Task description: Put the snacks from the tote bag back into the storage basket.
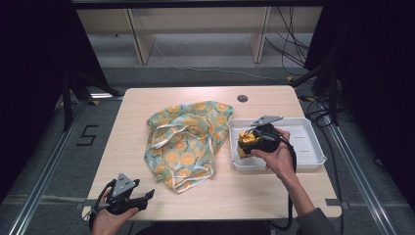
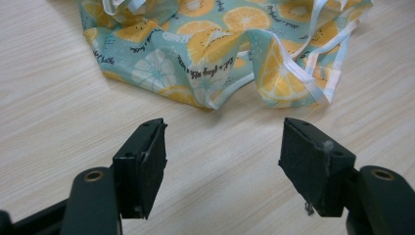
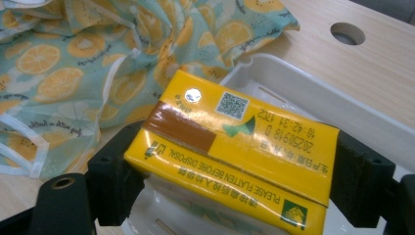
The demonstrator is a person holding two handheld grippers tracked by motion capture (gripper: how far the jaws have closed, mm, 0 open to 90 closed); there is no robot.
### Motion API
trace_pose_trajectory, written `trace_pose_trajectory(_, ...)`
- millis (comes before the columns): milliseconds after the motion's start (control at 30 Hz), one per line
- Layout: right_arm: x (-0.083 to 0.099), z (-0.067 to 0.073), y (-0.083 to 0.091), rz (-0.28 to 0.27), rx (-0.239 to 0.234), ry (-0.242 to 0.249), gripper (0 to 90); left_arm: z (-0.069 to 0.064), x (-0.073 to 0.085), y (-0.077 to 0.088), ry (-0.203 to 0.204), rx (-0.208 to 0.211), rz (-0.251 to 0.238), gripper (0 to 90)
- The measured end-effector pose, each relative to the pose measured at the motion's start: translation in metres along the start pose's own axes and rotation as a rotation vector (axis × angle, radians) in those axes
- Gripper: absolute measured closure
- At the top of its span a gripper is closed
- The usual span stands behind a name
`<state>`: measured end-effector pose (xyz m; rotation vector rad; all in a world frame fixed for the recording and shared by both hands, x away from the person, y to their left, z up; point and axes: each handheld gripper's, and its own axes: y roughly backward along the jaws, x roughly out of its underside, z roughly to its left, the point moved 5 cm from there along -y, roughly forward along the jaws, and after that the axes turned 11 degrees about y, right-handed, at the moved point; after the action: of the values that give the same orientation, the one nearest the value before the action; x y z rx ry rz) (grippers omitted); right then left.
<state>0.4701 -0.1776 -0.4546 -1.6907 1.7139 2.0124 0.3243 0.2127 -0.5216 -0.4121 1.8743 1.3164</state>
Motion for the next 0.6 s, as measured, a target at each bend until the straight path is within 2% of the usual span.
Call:
trace_pose_trajectory(67,0.0034,0.0026,-0.0015,0.023,-0.012,-0.015,20.6,-0.0002,0.0,0.0001,0.0,0.003,0.003,33.5)
trace_pose_trajectory(100,0.0042,0.0028,-0.0039,0.01,-0.002,-0.011,20.6,0.0,-0.0001,0.0004,-0.009,0.004,0.005,33.5)
trace_pose_trajectory(133,0.0058,0.0024,-0.0037,0.024,-0.003,0.005,20.6,-0.0003,-0.0002,0.0005,-0.009,0.001,0.003,33.5)
trace_pose_trajectory(167,0.0057,0.0048,-0.0046,0.018,-0.003,-0.013,20.6,-0.0006,0.0001,0.0003,-0.003,0.0,0.004,33.5)
trace_pose_trajectory(200,0.0068,0.0037,-0.0043,0.03,-0.006,0.013,20.6,-0.002,-0.0002,-0.001,0.013,0.004,-0.01,33.5)
trace_pose_trajectory(267,0.0065,0.0062,-0.0056,0.01,0.001,-0.002,20.6,-0.0012,-0.0001,-0.0014,0.005,0.002,-0.008,33.4)
trace_pose_trajectory(300,0.0064,0.0052,-0.0054,0.007,0.003,0.011,20.6,-0.0015,0.0002,-0.0015,0.01,0.003,-0.006,33.4)
trace_pose_trajectory(367,0.0068,0.0066,-0.0042,0.01,0.0,-0.004,20.6,-0.0011,0.0,-0.0002,-0.012,0.005,0.001,33.4)
trace_pose_trajectory(467,0.0096,0.0076,-0.0042,0.022,-0.006,-0.007,20.6,-0.0008,-0.0002,0.0006,-0.016,0.003,0.004,33.4)
trace_pose_trajectory(533,0.011,0.0083,-0.0046,0.026,-0.009,-0.001,20.6,-0.0024,-0.0001,-0.0009,0.015,0.006,-0.009,33.4)
trace_pose_trajectory(600,0.0116,0.0097,-0.0067,0.013,-0.002,-0.01,20.6,-0.0033,-0.0008,-0.0017,0.016,0.009,-0.023,33.3)
